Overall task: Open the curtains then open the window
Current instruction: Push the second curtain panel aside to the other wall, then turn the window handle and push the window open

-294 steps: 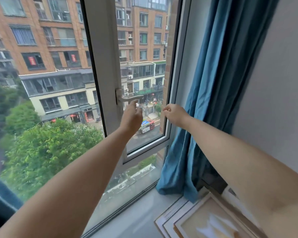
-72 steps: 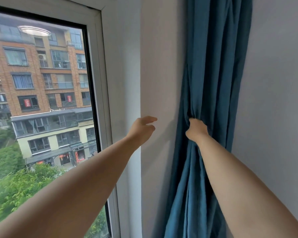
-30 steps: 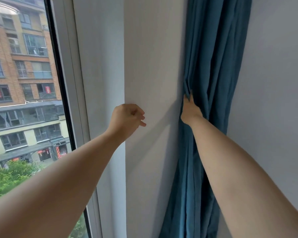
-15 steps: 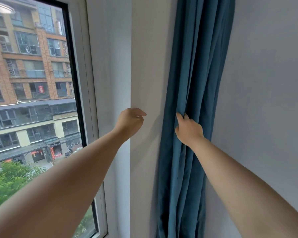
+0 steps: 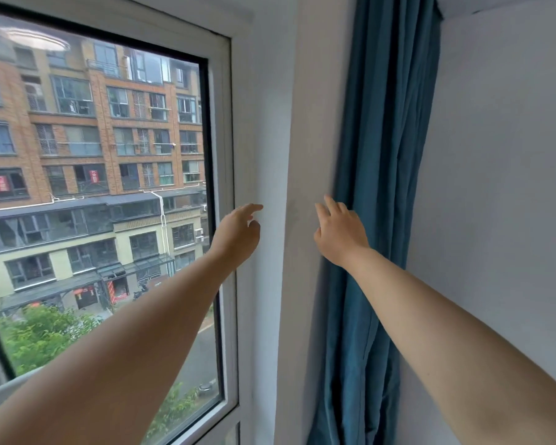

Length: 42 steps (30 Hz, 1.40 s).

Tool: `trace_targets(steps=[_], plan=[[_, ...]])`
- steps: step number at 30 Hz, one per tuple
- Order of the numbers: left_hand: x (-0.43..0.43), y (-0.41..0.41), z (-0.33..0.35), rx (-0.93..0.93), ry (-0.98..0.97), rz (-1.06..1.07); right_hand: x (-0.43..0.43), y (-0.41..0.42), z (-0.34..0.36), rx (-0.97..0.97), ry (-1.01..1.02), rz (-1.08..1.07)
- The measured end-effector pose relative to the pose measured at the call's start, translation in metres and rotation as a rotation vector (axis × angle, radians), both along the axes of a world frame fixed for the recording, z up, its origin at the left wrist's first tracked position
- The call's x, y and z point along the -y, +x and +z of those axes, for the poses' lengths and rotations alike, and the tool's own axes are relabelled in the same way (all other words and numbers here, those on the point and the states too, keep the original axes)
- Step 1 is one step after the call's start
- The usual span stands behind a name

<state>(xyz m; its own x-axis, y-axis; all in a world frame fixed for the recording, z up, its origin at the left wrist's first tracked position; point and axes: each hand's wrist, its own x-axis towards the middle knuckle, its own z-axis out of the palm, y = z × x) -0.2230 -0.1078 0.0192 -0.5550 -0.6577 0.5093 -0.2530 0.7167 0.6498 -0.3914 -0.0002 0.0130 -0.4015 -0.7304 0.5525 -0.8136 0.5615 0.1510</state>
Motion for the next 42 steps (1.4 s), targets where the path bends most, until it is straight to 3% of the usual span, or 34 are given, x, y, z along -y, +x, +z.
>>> trace_targets(steps=[11,31,42], plan=[[-0.009,0.120,-0.002,0.048,-0.172,0.042,0.007,0.132,0.000,-0.006,-0.003,0.166],[-0.016,0.365,-0.032,0.155,-0.136,0.289,0.030,0.345,-0.022,0.155,-0.023,0.382],[-0.019,0.479,-0.064,0.215,-0.104,0.389,0.045,0.462,-0.049,0.188,0.072,0.560]])
